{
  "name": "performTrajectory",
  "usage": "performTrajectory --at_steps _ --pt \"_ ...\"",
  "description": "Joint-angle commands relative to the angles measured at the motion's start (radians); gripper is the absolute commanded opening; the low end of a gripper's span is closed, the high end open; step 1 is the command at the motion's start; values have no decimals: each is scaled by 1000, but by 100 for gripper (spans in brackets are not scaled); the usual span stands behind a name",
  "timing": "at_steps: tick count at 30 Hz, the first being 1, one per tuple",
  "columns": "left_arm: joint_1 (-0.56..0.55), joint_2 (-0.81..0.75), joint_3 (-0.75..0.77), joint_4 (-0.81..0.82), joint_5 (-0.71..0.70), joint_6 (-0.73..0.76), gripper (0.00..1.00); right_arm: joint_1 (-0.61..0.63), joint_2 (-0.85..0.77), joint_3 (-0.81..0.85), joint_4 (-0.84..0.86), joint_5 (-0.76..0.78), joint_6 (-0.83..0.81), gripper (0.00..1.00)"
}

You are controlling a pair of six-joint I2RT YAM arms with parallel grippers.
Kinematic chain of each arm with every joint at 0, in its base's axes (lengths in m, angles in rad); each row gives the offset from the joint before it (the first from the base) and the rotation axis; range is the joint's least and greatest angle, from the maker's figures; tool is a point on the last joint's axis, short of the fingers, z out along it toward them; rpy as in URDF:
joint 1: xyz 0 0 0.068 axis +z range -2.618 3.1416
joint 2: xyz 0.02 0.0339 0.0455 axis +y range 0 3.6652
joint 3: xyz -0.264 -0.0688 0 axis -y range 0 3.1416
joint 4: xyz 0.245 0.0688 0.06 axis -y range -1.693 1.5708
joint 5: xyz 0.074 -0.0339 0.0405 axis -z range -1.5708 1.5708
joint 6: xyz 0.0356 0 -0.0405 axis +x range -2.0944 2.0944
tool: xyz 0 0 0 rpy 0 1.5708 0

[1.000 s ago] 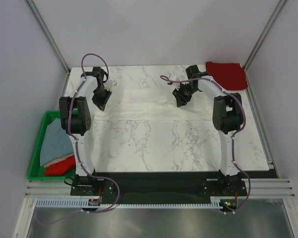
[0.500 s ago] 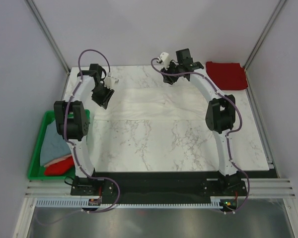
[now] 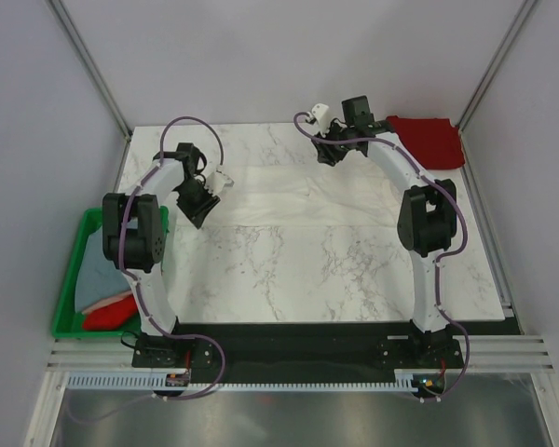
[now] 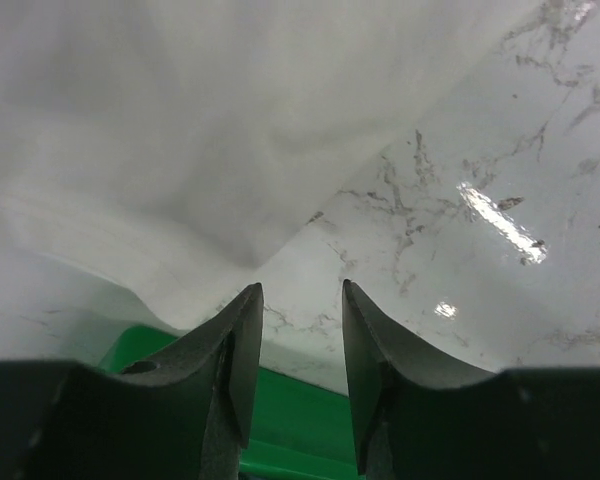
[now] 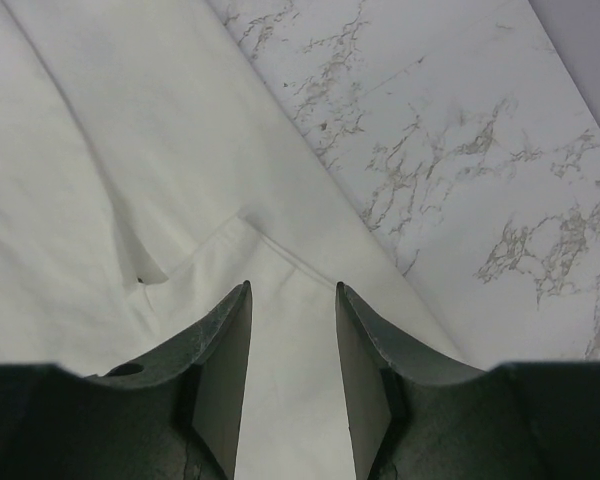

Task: Fold and stack the t-shirts
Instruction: Fold the tshirt

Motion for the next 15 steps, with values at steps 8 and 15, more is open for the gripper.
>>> performTrajectory --at_steps 8,15 --pt "-1 28 -4 115 -68 81 46 4 -100 -66 4 -12 6 47" --pt "-3 63 -37 131 -85 89 45 6 -103 -88 3 -5 -2 47"
